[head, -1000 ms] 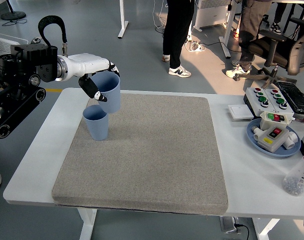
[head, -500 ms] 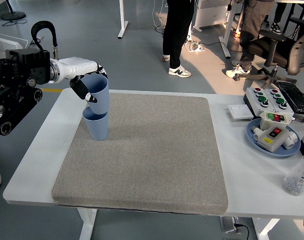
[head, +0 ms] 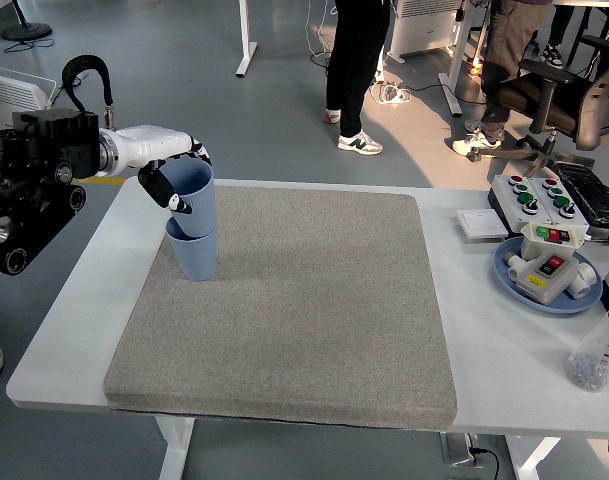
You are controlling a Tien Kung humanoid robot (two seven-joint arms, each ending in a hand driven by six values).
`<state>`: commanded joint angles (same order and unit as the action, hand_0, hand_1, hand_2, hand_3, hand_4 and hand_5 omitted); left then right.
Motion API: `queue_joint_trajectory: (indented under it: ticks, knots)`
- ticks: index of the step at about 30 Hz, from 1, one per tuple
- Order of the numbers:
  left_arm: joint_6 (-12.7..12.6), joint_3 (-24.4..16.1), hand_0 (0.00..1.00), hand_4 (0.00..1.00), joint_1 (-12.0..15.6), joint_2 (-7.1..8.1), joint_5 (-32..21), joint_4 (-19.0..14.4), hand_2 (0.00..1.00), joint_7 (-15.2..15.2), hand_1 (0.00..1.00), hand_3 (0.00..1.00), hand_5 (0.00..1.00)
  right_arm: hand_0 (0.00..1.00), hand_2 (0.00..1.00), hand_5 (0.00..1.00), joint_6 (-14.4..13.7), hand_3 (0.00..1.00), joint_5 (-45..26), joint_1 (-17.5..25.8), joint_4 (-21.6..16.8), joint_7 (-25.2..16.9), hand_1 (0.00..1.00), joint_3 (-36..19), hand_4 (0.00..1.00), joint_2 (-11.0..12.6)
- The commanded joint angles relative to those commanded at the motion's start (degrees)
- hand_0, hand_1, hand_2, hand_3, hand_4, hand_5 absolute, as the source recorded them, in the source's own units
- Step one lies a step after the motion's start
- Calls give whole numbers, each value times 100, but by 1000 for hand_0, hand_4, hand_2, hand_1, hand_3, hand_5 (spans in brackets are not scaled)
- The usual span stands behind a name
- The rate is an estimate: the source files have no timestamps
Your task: Push cup pick cup insert cup
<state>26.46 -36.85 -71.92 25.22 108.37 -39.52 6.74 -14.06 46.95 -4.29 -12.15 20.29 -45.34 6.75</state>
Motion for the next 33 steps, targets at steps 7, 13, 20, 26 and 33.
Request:
queue_joint_trajectory:
  ticks: [7,13,20,26,33]
  knots:
    - [-103,124,512,469,3,-12,-59,165,531,61,535,509,2,529,550,799,-6,553,-11,-10,0,-3,504,7,113,0]
    - [-217,202,412,780,25,-25,-109,257,640,106,590,719,116,529,550,800,-7,552,-15,-12,0,-4,504,10,113,0]
    - [-372,272,925,975,72,-33,-248,359,998,200,961,998,383,529,550,798,-2,553,10,-14,2,-2,504,-7,113,1]
    - [-496,306,996,998,91,-37,-285,442,998,210,998,998,430,529,550,797,-3,553,17,-10,4,0,504,-20,114,-3]
    - [-627,254,998,998,152,-41,-290,448,998,191,998,998,446,529,550,796,-3,553,44,12,3,5,504,-44,115,-8]
